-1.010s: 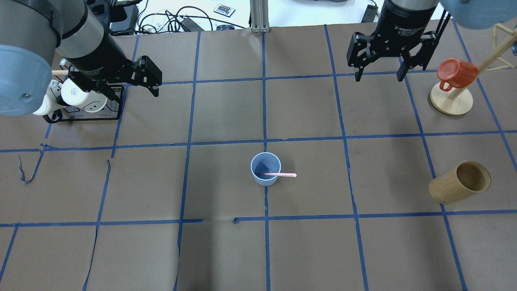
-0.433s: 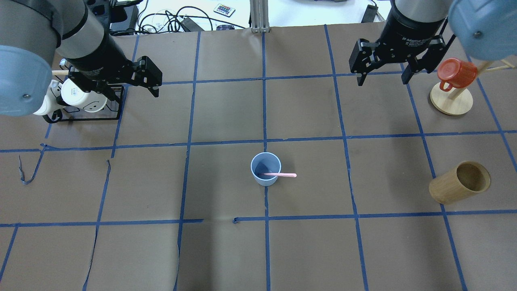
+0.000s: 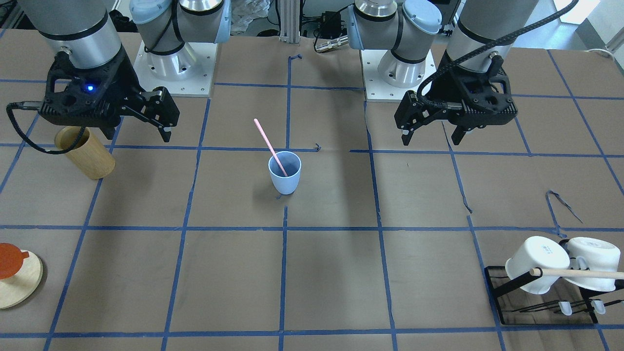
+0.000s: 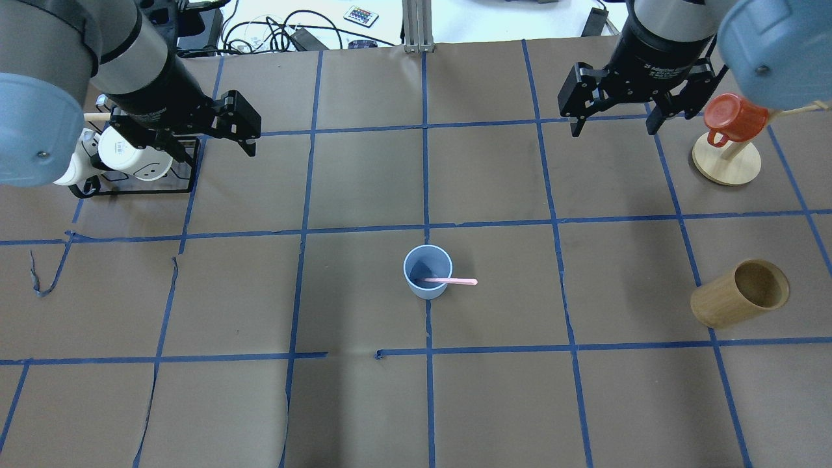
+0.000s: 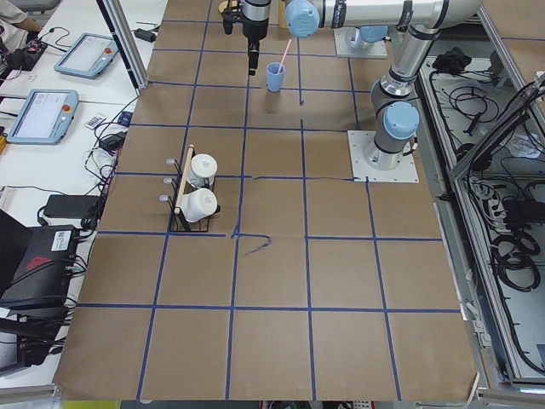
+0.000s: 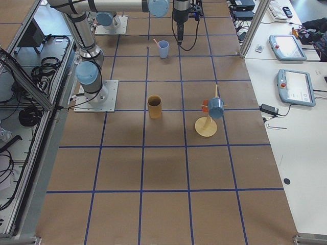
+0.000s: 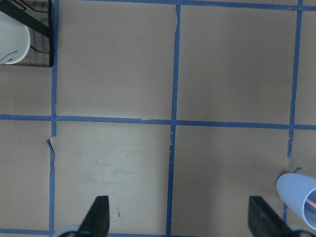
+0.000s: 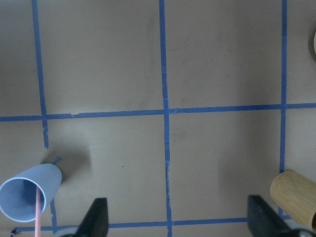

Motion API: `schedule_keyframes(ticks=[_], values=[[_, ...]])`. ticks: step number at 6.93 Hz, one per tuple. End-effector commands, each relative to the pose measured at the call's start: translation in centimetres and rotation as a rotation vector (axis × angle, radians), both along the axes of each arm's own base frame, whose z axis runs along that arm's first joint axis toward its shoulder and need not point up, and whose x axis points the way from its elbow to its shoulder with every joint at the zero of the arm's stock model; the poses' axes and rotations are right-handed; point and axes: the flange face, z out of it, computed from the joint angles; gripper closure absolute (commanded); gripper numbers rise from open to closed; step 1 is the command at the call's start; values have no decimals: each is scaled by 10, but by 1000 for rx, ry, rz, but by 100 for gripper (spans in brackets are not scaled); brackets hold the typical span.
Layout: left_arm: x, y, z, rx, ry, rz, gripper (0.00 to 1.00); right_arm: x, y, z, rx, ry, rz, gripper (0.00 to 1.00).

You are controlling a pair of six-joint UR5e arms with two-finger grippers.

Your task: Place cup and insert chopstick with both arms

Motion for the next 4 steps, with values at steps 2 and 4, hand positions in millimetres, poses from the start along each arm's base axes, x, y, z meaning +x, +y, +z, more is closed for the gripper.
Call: schedule_keyframes(ticks=[2, 4], values=[[0, 0, 0, 0, 0, 0, 0, 1, -2, -1, -9, -2, -1, 0], [0, 0, -1, 2, 0, 0, 0, 1, -3, -4, -6, -4, -1, 0]])
